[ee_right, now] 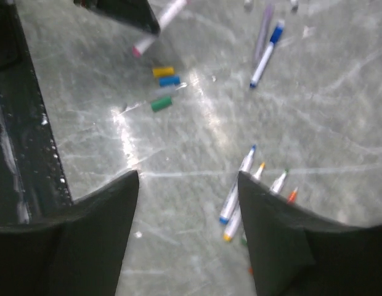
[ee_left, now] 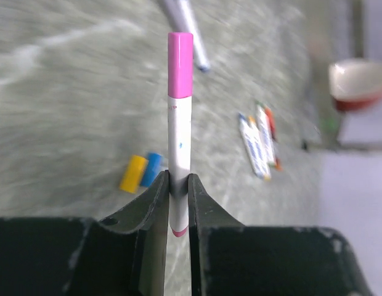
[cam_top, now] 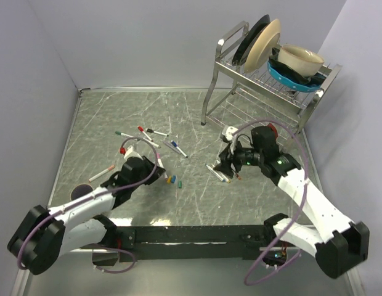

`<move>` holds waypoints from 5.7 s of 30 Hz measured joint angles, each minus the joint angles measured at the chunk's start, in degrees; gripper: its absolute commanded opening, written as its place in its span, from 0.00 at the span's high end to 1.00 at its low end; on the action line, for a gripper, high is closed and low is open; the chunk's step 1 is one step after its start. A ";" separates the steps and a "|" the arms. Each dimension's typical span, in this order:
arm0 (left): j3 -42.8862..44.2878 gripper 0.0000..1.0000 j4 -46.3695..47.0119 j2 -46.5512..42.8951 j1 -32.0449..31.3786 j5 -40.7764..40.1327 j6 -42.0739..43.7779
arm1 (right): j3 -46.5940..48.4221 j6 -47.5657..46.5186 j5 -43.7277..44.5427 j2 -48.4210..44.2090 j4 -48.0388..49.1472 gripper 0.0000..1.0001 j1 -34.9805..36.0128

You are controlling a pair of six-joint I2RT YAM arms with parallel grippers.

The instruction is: Open the pen caps

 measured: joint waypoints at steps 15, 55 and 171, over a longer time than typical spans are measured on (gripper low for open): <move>-1.46 0.99 45.92 12.52 -13.14 14.47 7.61 | -6.01 10.69 -25.99 5.46 12.37 0.00 -3.39; 5.73 0.17 47.93 20.09 -20.52 11.41 11.10 | -9.51 42.47 -22.34 11.67 32.35 1.00 -4.13; 5.88 0.01 -11.45 -11.78 -0.68 -4.70 7.91 | 3.96 0.55 17.44 18.97 -1.97 0.27 4.04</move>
